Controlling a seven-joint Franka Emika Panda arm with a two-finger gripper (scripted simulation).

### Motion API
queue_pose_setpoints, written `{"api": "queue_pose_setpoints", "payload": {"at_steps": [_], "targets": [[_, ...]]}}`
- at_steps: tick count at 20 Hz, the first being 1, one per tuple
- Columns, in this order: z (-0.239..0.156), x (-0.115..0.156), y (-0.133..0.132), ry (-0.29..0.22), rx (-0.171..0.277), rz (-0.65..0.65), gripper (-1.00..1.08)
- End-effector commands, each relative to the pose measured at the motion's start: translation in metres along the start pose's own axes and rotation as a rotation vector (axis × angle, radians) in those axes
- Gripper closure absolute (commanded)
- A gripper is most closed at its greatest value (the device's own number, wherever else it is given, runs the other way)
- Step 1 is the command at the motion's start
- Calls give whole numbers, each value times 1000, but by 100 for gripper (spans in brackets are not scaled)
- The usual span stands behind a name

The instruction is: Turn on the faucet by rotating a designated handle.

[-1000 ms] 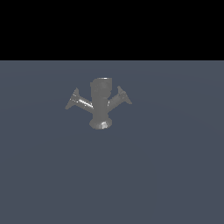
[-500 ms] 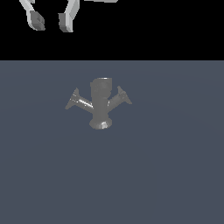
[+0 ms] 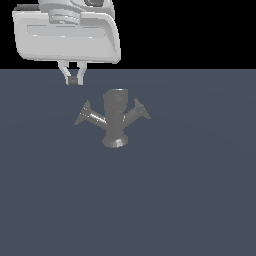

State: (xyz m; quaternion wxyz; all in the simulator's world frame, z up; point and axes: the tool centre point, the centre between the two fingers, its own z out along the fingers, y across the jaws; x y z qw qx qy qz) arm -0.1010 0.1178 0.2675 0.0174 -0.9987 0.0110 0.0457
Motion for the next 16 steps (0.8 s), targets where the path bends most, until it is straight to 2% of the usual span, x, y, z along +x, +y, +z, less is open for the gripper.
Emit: {"api": "queue_pose_setpoints", "payload": {"at_steps": [1, 2, 3, 4, 5, 6, 7, 8, 9, 10, 11, 12, 13, 14, 15, 16], "targets": [[21, 34, 16, 45, -43, -5, 76], [31, 42, 12, 54, -65, -53, 68], [41, 47, -11, 68, -77, -137, 79], [43, 71, 13, 98, -81, -85, 62], [55, 76, -6, 113, -98, -172, 53], [55, 99, 27, 133, -119, -76, -34], [55, 99, 27, 133, -119, -76, -34], [59, 104, 25, 105, -136, -138, 46], [80, 93, -41, 126, -141, -236, 13], [79, 92, -46, 127, -141, -245, 13], [83, 49, -2, 52, -186, -197, 75], [123, 66, 19, -17, -226, -153, 75], [96, 98, 22, 32, -251, -119, 42], [84, 182, 44, 124, -240, -79, 79], [46, 201, 57, 216, -229, -40, 79], [60, 156, 36, 211, -173, 43, 75]]}}
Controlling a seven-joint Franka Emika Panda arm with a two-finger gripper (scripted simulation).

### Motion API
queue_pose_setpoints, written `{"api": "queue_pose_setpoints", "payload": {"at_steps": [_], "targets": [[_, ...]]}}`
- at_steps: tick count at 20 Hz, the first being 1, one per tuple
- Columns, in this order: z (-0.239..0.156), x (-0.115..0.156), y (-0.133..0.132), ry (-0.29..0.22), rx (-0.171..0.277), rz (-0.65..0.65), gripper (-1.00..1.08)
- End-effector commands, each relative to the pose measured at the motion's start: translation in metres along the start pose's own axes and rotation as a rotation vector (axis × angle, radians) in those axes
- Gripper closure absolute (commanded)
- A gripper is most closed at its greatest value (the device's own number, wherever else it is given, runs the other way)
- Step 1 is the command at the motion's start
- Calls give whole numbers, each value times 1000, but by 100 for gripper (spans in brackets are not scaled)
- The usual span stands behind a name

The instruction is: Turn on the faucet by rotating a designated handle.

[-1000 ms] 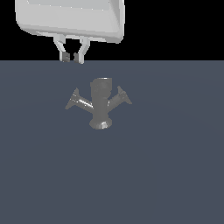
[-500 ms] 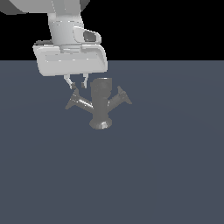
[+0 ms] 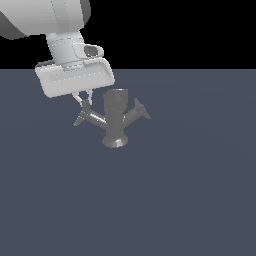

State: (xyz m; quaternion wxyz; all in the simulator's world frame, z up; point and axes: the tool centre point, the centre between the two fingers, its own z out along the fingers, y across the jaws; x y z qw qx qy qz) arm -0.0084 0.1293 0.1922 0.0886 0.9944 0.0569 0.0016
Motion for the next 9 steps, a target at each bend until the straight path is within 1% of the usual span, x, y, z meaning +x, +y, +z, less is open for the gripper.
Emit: {"api": "queue_pose_setpoints", "payload": {"at_steps": [1, 2, 3, 4, 5, 6, 7, 8, 9], "targets": [[16, 45, 87, 94, 56, 228, 75], [15, 53, 85, 105, 90, 282, 71], [12, 69, 33, 140, 90, 187, 77], [-9, 59, -20, 171, 90, 101, 77], [13, 80, 37, 171, 70, 199, 76], [16, 77, 96, 170, 50, 297, 76], [10, 88, 93, 212, 43, 314, 76], [15, 99, 97, 232, 42, 216, -7], [12, 98, 83, 237, 42, 194, -7]]}}
